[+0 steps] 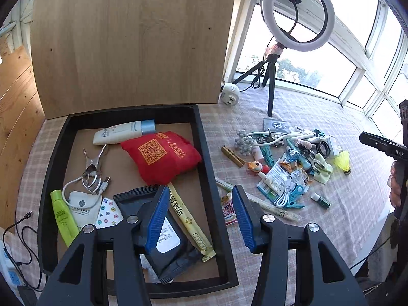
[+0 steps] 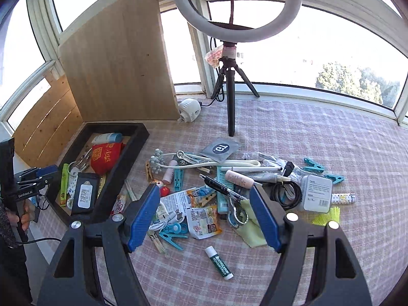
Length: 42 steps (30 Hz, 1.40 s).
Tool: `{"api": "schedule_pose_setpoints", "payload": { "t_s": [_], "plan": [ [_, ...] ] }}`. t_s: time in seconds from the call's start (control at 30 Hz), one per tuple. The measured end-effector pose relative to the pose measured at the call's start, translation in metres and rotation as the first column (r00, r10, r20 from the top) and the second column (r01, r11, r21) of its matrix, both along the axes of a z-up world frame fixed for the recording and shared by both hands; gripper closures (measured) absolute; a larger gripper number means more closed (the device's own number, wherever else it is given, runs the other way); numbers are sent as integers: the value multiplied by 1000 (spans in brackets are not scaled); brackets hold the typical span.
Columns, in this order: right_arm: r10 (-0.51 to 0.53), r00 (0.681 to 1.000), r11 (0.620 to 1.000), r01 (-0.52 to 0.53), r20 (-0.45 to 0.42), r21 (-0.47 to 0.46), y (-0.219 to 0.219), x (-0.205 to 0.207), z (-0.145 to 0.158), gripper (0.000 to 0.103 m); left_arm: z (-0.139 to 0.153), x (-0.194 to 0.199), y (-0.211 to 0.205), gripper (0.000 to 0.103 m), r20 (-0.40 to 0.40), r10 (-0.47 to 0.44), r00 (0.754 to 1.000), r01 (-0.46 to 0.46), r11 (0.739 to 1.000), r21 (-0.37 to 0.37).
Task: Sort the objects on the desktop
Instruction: 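Move both grippers back over the pile of items, then grasp red-white snack packet with left gripper while right gripper grasps green lip balm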
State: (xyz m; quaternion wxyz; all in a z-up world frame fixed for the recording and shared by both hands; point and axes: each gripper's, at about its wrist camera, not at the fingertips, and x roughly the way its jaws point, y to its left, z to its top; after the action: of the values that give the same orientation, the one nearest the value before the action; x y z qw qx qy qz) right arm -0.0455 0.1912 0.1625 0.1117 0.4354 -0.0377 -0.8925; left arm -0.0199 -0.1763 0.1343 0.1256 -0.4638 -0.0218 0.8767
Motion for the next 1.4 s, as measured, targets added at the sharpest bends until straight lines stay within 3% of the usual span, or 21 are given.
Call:
{"api": "schedule_pose_setpoints", "payload": {
  "t_s": [0.07,0.2,0.3,0.47,0.67,0.8,0.83,0.87,0.93,1.13,1.27,1.33,1.4],
  "plan": [
    [-72,997,997,71,8,3,31,10,-6,31,-9,1,26,55,16,-51,999,51,999,-12],
    [-144,987,989,145,66,-21,72,29,-28,32,-40,4,76,55,69,-142,987,150,982,-113],
    [-168,981,986,169,95,-9,85,39,-44,32,-61,5,105,55,91,-181,979,197,954,-227],
    [-156,978,987,161,137,-24,90,40,-62,32,-87,3,123,55,126,-185,975,216,923,-319],
    [1,981,999,-8,192,39,51,33,-89,32,-110,-1,136,58,142,-168,975,213,881,-422],
    [144,961,980,-172,234,103,11,33,-109,35,-120,-5,133,82,143,-140,980,190,869,-456],
    [168,955,973,-201,245,113,3,31,-114,39,-122,-7,131,83,141,-134,981,184,868,-460],
    [188,948,967,-225,258,122,-4,29,-120,42,-121,-8,128,85,131,-134,982,179,880,-439],
    [219,931,955,-266,293,133,-15,24,-132,60,-114,-10,120,94,104,-133,986,163,909,-385],
    [263,899,919,-343,350,192,-37,17,-159,63,-86,-19,82,100,94,-74,993,87,987,-136],
    [271,901,905,-358,339,228,-42,18,-159,70,-80,-17,67,101,99,-51,994,59,995,-75],
    [270,902,909,-354,336,220,-41,18,-158,87,-81,-14,66,101,99,-54,994,59,997,-53],
    [259,904,922,-336,341,191,-35,17,-157,88,-79,-15,68,101,101,-60,993,64,997,-36]
  ]
}}
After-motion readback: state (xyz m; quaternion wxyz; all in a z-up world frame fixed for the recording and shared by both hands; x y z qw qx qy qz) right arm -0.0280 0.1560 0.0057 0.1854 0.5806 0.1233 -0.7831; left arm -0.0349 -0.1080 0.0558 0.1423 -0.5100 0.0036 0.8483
